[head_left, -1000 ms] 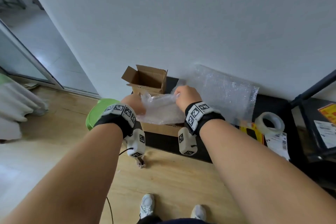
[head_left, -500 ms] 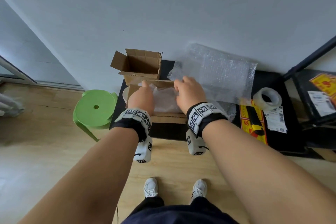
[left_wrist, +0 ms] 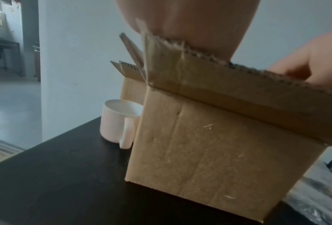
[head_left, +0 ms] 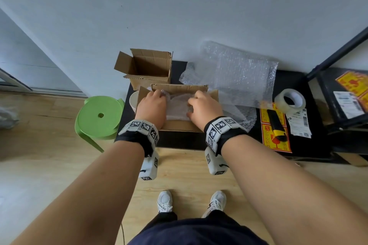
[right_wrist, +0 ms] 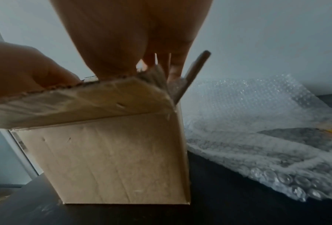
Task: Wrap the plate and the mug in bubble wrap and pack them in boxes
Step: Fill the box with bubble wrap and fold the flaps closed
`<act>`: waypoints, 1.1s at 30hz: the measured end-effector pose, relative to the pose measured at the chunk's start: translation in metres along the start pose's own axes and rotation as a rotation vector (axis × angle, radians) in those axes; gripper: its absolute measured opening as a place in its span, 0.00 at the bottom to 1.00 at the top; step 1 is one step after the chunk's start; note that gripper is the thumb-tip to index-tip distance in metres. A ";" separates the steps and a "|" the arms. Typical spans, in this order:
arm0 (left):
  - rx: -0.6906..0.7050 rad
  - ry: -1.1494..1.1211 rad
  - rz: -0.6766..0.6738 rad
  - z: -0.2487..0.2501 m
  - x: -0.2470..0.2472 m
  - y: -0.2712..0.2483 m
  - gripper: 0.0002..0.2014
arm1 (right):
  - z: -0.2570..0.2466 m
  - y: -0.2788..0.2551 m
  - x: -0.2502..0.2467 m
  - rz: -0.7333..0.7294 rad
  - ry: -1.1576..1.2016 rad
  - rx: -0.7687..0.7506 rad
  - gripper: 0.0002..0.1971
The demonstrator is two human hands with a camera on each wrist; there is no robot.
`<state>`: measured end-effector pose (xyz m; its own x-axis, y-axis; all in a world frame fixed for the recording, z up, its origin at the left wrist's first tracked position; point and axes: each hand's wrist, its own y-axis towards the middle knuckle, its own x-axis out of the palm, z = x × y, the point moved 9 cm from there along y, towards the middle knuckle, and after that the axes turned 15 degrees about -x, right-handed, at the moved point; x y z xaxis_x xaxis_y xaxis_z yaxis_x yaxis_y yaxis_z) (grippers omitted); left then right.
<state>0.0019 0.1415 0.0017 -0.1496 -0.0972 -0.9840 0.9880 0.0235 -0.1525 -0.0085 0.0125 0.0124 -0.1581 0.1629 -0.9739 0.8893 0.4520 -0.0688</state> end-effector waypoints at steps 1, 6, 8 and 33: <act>-0.030 -0.028 -0.035 -0.003 0.002 0.001 0.20 | 0.002 0.002 0.005 -0.031 0.008 0.017 0.13; -0.056 -0.040 -0.189 -0.006 0.010 0.005 0.19 | 0.009 0.015 0.021 -0.223 0.106 0.134 0.17; -0.023 0.043 -0.237 -0.003 0.016 0.008 0.20 | 0.010 0.017 0.031 -0.317 0.122 0.173 0.19; 0.030 0.263 -0.254 0.018 0.035 0.028 0.16 | 0.005 0.037 0.053 -0.503 0.062 0.129 0.33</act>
<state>0.0253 0.1204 -0.0352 -0.3915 0.1633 -0.9056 0.9180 0.0022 -0.3965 0.0181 0.0330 -0.0427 -0.6012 0.0067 -0.7991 0.7418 0.3766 -0.5549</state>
